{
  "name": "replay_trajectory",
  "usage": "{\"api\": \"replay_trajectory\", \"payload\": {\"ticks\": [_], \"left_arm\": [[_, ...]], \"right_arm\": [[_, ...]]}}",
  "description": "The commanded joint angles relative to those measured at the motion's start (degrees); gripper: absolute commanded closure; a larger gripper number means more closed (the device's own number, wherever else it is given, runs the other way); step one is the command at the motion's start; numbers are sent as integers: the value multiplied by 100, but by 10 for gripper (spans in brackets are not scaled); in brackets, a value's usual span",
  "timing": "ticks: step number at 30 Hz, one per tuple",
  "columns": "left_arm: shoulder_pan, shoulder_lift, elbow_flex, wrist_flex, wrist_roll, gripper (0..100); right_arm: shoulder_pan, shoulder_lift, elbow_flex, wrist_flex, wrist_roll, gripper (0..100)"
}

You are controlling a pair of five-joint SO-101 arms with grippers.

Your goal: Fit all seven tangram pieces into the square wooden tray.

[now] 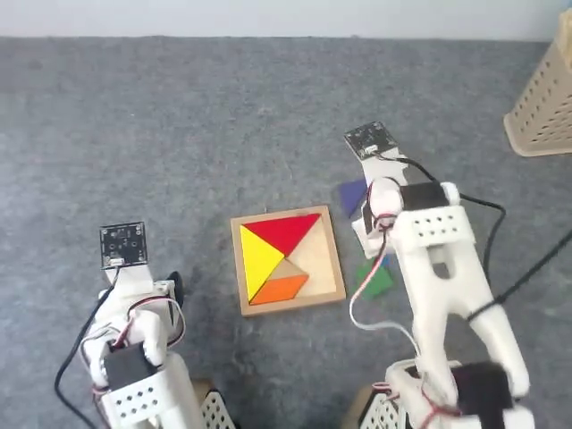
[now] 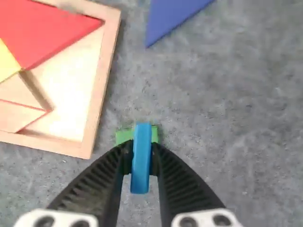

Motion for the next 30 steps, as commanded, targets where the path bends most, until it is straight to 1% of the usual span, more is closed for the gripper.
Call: {"api": "replay_trajectory", "payload": {"ticks": [1, 4, 8, 11, 12, 17, 19, 23, 26, 30], "left_arm": [[35, -70, -31, 18, 53, 775], [35, -70, -31, 18, 53, 775], [35, -70, -31, 18, 53, 775], [35, -70, -31, 18, 53, 775], [35, -70, -31, 18, 53, 775], [35, -70, -31, 18, 53, 775], [35, -70, -31, 18, 53, 775], [35, -70, -31, 18, 53, 775], [35, -70, -31, 18, 53, 775], [35, -70, -31, 18, 53, 775]], "right_arm": [[593, 611, -563, -444, 211, 993], [901, 1455, -923, -611, 246, 993], [884, 2325, -1371, -585, 308, 992], [919, 2545, -1521, -558, 308, 990], [936, 2536, -1521, -558, 308, 976], [927, 2343, -1503, -321, 308, 839], [936, 2255, -1503, -268, 308, 805], [1059, 1921, -1503, -75, 308, 796], [1068, 1473, -1468, 259, 299, 796], [585, 725, -870, 356, 308, 796]]}}
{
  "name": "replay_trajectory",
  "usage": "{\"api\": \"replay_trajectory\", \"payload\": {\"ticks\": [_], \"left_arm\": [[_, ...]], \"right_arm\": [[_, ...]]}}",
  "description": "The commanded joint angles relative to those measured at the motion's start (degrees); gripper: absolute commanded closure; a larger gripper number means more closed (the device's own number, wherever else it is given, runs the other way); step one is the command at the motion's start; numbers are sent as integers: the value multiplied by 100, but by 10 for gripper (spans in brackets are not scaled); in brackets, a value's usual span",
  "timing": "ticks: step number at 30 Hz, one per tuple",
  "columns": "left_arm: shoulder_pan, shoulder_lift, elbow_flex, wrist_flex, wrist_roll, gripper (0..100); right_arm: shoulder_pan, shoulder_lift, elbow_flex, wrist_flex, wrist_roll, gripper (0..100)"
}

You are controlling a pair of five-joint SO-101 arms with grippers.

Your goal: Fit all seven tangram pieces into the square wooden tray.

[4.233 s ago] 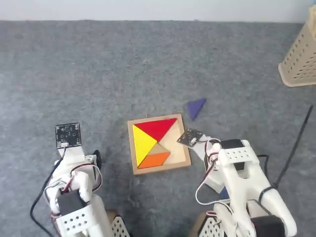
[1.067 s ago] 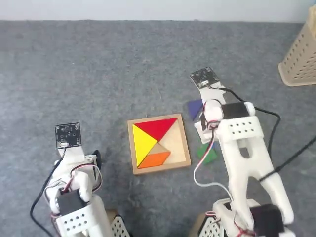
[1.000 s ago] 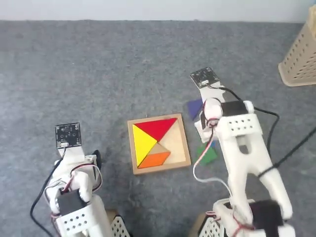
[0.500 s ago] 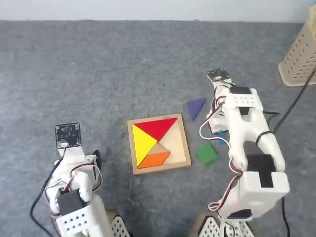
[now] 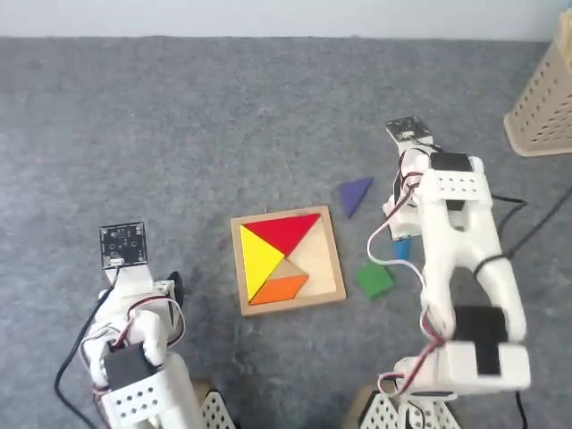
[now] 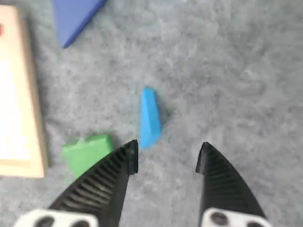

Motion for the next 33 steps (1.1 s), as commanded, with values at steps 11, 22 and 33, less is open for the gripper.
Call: {"api": "replay_trajectory", "payload": {"ticks": [11, 22, 33], "left_arm": [[35, -70, -31, 18, 53, 775], [35, -70, -31, 18, 53, 775], [35, -70, -31, 18, 53, 775]], "right_arm": [[-1367, -989, 1916, -848, 545, 793], [-1429, -92, 1934, -1059, 448, 793], [-2062, -92, 2022, -646, 413, 795]]}}
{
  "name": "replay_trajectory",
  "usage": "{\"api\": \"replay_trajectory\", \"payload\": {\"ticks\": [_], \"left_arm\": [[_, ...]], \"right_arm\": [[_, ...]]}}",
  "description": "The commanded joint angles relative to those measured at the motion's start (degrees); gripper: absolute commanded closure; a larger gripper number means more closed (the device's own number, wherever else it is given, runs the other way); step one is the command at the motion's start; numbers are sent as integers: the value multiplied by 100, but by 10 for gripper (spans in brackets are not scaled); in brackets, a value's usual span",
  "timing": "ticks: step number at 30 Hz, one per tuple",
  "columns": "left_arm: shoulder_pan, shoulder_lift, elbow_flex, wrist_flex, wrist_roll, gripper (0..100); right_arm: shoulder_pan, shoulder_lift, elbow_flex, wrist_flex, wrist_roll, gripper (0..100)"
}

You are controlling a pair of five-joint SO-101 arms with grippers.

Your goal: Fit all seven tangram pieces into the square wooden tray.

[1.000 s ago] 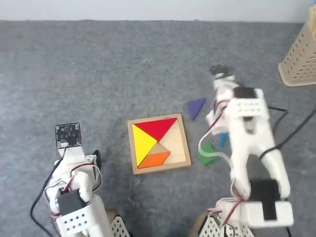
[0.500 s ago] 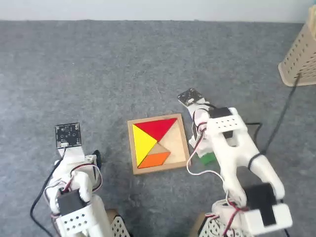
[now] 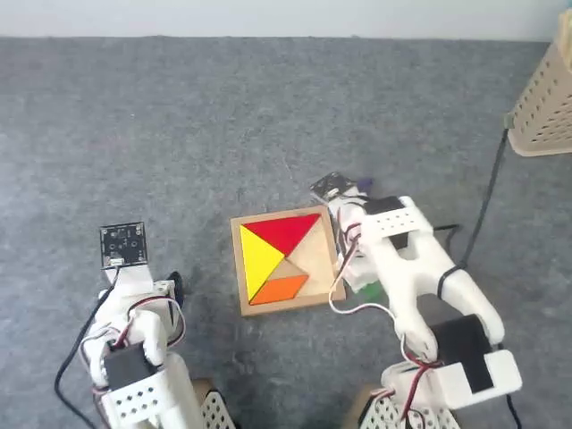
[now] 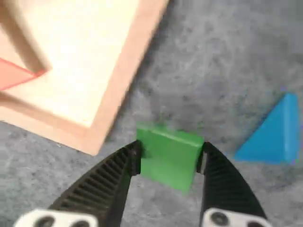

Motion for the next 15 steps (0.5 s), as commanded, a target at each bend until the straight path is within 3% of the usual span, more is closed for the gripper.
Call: {"api": "replay_trajectory", "payload": {"ticks": [1, 6, 15], "left_arm": [[35, -70, -31, 18, 53, 775], [35, -70, -31, 18, 53, 775], [35, -70, -31, 18, 53, 775]], "right_arm": [[-356, 22, 70, 321, -44, 794], [-295, 22, 79, 259, -220, 802], [57, 22, 62, 22, -325, 997]]}}
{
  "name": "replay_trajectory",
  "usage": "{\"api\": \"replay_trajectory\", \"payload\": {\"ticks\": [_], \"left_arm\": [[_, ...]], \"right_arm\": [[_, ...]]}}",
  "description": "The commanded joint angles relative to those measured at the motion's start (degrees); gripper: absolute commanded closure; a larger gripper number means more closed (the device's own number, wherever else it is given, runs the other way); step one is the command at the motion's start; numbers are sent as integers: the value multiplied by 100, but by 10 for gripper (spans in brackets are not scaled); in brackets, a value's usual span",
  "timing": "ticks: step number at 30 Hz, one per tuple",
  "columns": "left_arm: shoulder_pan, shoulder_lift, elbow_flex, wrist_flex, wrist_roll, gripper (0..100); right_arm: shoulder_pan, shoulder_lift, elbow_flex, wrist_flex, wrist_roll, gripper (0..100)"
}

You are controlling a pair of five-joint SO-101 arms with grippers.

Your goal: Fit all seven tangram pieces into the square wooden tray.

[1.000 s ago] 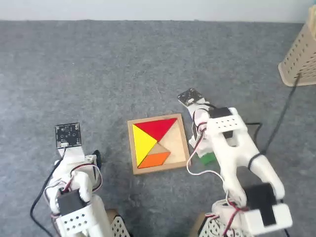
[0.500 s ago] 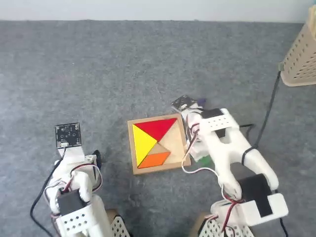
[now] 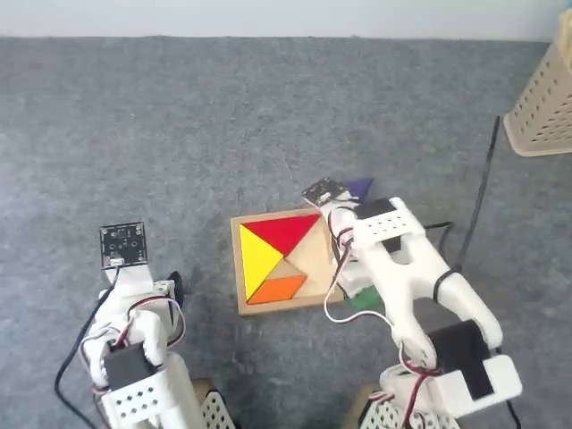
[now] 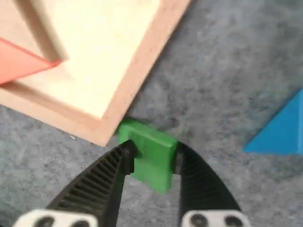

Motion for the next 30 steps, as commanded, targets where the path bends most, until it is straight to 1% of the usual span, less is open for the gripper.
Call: {"api": "replay_trajectory", "payload": {"ticks": [1, 4, 8, 14, 19, 21, 23, 26, 30], "left_arm": [[35, -70, -31, 18, 53, 775], [35, -70, -31, 18, 53, 775], [35, -70, -31, 18, 53, 775], [35, -70, -31, 18, 53, 775], [35, -70, -31, 18, 53, 775], [35, -70, -31, 18, 53, 775], [35, -70, -31, 18, 53, 775], [35, -70, -31, 18, 53, 775], [35, -70, -31, 18, 53, 775]], "right_arm": [[268, 119, 53, -171, -79, 991], [470, 4, 18, -171, -79, 993], [655, -585, 26, -57, -79, 993], [602, -1956, 9, 505, -79, 993], [593, -2800, -105, 699, -53, 993], [567, -2809, -343, 804, -35, 993], [374, -2668, -677, 892, -44, 993], [-171, -2158, -1257, 945, -70, 993], [-769, -1112, -2040, 884, -70, 993]]}}
